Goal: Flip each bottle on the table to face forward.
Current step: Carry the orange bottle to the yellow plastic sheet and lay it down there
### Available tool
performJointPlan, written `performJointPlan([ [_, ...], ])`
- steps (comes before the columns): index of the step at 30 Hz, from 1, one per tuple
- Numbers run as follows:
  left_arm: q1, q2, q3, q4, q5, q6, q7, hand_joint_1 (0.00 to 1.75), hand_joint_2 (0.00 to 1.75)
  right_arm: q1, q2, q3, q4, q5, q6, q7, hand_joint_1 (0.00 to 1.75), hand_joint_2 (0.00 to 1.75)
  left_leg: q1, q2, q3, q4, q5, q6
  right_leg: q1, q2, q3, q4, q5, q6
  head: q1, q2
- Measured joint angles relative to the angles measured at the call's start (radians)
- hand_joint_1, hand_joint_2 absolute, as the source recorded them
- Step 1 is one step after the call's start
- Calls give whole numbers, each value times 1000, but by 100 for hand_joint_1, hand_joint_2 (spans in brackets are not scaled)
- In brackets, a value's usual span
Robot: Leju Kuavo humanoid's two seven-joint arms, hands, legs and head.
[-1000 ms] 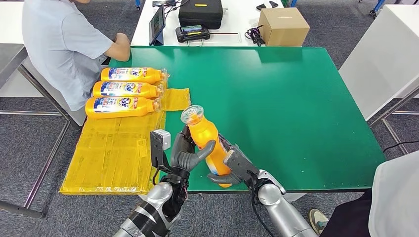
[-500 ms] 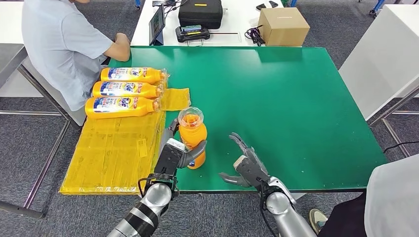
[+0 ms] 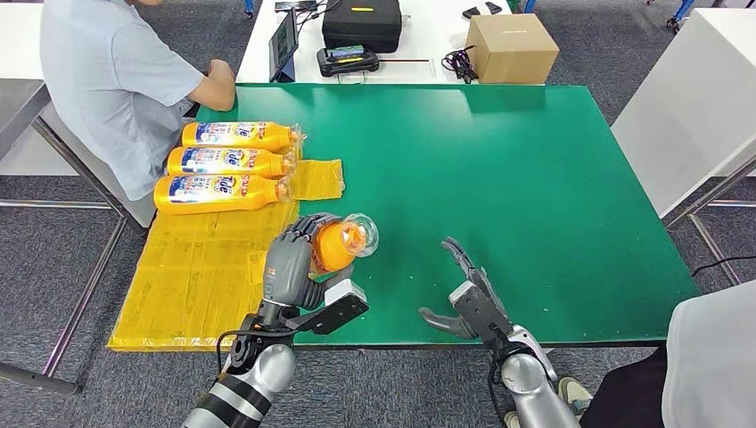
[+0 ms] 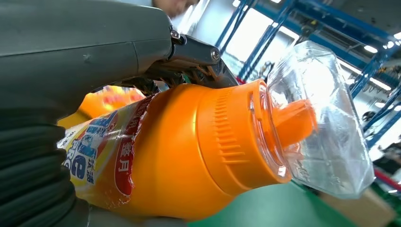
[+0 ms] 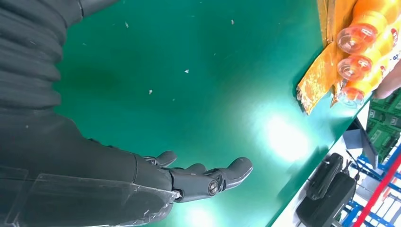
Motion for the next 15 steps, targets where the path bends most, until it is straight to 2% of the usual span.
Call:
performJointPlan([
  [5,1,18,12,0,-122,-2,52,175,175,3,-1,-14,-1,1,8,-4,0,175,0,0,0,0,0,0,0,0,0,0,0,0,0,0],
  [8,-7,27,11,8,-236,-32,117,175,175,2,-1,-19,-1,1,15,-8,0,175,0,0,0,0,0,0,0,0,0,0,0,0,0,0],
  [15,-80,55,8,120,-409,-112,243,175,175,-10,-1,-23,1,0,33,-17,0,175,0,0,0,0,0,0,0,0,0,0,0,0,0,0],
])
